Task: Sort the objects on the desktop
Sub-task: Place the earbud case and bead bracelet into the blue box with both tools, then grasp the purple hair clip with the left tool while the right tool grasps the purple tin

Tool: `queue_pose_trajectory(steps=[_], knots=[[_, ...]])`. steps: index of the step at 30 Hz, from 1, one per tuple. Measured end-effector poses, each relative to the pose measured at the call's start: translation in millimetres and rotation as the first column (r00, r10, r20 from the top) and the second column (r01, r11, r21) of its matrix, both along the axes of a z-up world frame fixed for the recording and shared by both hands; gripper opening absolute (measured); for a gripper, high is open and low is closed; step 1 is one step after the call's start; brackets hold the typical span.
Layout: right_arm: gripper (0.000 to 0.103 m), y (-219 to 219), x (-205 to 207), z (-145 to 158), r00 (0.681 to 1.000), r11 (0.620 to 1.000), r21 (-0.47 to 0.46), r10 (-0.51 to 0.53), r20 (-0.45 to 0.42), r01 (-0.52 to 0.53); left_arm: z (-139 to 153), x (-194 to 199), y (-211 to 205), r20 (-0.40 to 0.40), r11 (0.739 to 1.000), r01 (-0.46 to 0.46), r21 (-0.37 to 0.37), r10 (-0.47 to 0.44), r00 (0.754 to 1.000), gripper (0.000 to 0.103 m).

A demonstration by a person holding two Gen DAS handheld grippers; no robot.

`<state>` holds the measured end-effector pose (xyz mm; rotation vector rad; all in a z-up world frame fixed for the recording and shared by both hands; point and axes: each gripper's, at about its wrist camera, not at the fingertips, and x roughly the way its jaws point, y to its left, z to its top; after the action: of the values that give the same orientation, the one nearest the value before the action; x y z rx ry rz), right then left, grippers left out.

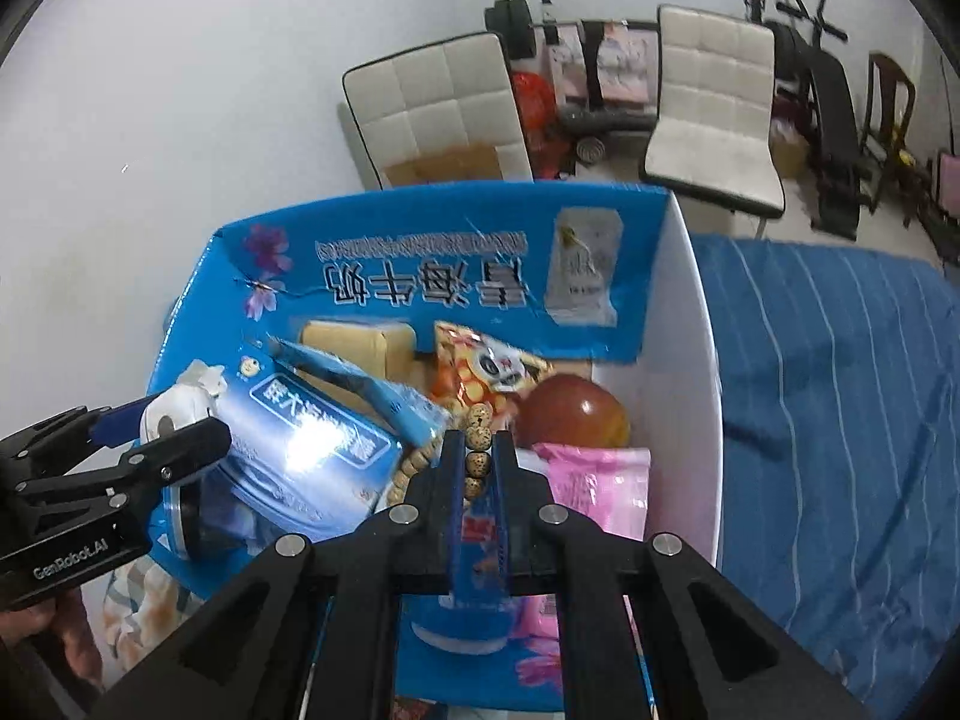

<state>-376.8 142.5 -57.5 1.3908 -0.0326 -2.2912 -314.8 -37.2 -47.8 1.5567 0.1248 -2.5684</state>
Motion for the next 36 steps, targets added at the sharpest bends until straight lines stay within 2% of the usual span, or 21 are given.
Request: queue_pose_trajectory(steps=[2,4,5,6,8,9,10,12,14,16,19,22,24,25,26,27,29,32,34,36], knots=[[0.009,6,0,-4,0.999,1.0,-0.019,-0.009,0.033,0.009,-2,-1,0,0.004,1.0,-0.001,0.001,0.001,1.0,0.057],[0.01,12,2,-4,0.998,0.999,-0.042,-0.023,0.053,0.025,-2,0,0,-0.003,1.0,-0.003,0.012,0.003,1.0,0.066],[0.011,16,4,-3,0.998,0.998,-0.062,-0.028,0.061,0.031,0,1,-1,-0.012,0.999,-0.004,0.038,0.004,1.0,0.075],[0.016,20,7,0,0.998,0.996,-0.08,-0.031,0.061,0.036,4,4,-2,-0.026,0.998,-0.002,0.058,0.004,1.0,0.08],[0.036,27,13,5,0.998,0.993,-0.108,-0.043,0.053,0.048,16,13,-5,-0.056,0.998,0.0,0.066,0.004,0.998,0.084],[0.052,32,20,11,0.998,0.989,-0.136,-0.05,0.044,0.055,22,19,-7,-0.066,0.998,-0.004,0.064,0.008,0.998,0.087],[0.057,37,27,14,0.998,0.985,-0.165,-0.054,0.033,0.058,28,28,-11,-0.079,0.997,-0.028,0.073,0.034,0.996,0.089],[0.057,45,46,21,0.999,0.979,-0.197,-0.052,0.002,0.052,37,52,-23,-0.097,0.994,-0.048,0.098,0.058,0.994,0.097],[0.057,49,66,22,0.999,0.978,-0.205,-0.04,-0.022,0.035,38,73,-33,-0.109,0.993,-0.078,0.09,0.088,0.99,0.103],[0.057,51,93,15,0.999,0.981,-0.191,-0.03,-0.035,0.023,24,99,-42,-0.076,0.991,-0.113,0.076,0.118,0.99,0.103],[0.057,50,120,-3,1.0,0.986,-0.166,-0.009,-0.013,0.007,-17,128,-52,0.033,0.985,-0.156,0.069,0.154,0.988,0.103],[0.057,45,142,-35,0.998,0.993,-0.121,0.021,0.054,-0.014,-68,143,-56,0.149,0.979,-0.191,0.07,0.179,0.973,0.103],[0.057,44,150,-48,0.996,0.995,-0.101,0.034,0.086,-0.026,-93,147,-54,0.187,0.98,-0.191,0.054,0.178,0.966,0.102],[0.057,43,152,-53,0.995,0.995,-0.091,0.039,0.093,-0.03,-103,146,-53,0.201,0.981,-0.185,0.055,0.171,0.965,0.102],[0.057,41,155,-57,0.994,0.996,-0.08,0.048,0.101,-0.04,-111,145,-52,0.212,0.982,-0.18,0.06,0.164,0.964,0.097],[0.057,39,158,-59,0.993,0.996,-0.07,0.058,0.104,-0.051,-119,143,-51,0.216,0.983,-0.174,0.059,0.158,0.963,0.087],[0.057,35,160,-60,0.992,0.997,-0.051,0.068,0.103,-0.063,-135,136,-50,0.237,0.985,-0.149,0.085,0.125,0.963,0.079],[0.057,22,160,-57,0.991,0.995,-0.046,0.094,0.098,-0.09,-141,132,-51,0.21,0.979,-0.13,0.159,0.095,0.973,0.079],[0.057,10,162,-55,0.988,0.992,-0.046,0.125,0.093,-0.121,-142,133,-52,0.202,0.976,-0.12,0.18,0.083,0.976,0.078],[0.057,-7,165,-53,0.983,0.986,-0.047,0.166,0.081,-0.162,-143,137,-52,0.194,0.975,-0.106,0.196,0.067,0.979,0.072]])
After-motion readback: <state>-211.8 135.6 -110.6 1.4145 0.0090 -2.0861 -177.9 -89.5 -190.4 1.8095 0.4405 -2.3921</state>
